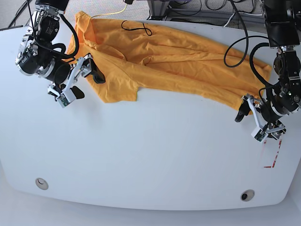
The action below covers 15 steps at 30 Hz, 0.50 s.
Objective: Layout the t-shirt on the table in an organized manner, then fold the t-shirt properly
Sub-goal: 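Open both grippers, releasing the orange shirt's hem corners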
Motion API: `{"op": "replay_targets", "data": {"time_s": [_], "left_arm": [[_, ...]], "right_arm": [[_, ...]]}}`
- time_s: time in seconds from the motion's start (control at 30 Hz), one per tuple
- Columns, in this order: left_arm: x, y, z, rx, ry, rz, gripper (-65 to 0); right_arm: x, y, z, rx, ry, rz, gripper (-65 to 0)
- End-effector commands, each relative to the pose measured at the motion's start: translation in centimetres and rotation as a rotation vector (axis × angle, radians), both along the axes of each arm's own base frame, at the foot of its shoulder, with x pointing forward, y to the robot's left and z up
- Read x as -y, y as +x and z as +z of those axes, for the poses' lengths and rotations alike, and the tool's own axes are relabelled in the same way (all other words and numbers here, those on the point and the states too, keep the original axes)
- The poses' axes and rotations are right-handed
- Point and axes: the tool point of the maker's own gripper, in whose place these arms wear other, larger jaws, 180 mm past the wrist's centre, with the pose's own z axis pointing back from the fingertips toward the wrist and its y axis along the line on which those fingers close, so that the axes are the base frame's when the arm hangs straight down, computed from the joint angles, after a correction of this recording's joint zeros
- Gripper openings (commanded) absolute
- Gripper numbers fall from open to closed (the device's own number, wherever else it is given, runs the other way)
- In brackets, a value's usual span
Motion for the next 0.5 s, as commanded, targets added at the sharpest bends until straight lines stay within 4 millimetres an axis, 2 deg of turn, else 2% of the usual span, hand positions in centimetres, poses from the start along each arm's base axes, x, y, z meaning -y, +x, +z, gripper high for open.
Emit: {"op": "replay_targets", "data": {"time_s": [0.0, 0.07, 0.13, 0.27, 0.33, 0.4, 0.47], "left_arm": [[0.3, 0.8, 2.3, 0.072, 0.003, -0.003, -12.6], [0.4, 0.7, 2.2, 0.071, 0.004, -0.006, -12.6], [0.6, 0.2, 1.9, 0.062, 0.004, -0.01, -12.6], [0.9, -0.4, 1.5, 0.054, 0.007, -0.018, -12.6], [0.9, -0.7, 1.2, 0.046, 0.007, -0.018, -12.6], [0.9, -0.9, 0.9, 0.039, 0.006, -0.014, -12.6], [0.8, -0.9, 0.8, 0.037, 0.006, -0.012, -12.6]], "right_arm": [[-0.6, 0.2, 0.5, 0.023, 0.03, -0.006, -15.5], [-1.0, -0.6, -0.2, -0.001, 0.047, -0.008, -19.8], [-1.6, -1.3, -0.8, -0.022, 0.069, -0.011, -27.0], [-3.0, -2.6, -1.6, -0.053, 0.109, 0.002, -46.9], [-3.9, -3.3, -2.0, -0.07, 0.123, 0.025, -54.2], [-4.5, -3.8, -2.4, -0.085, 0.13, 0.038, -57.4], [-4.9, -4.3, -2.7, -0.093, 0.143, 0.044, -57.7]]}}
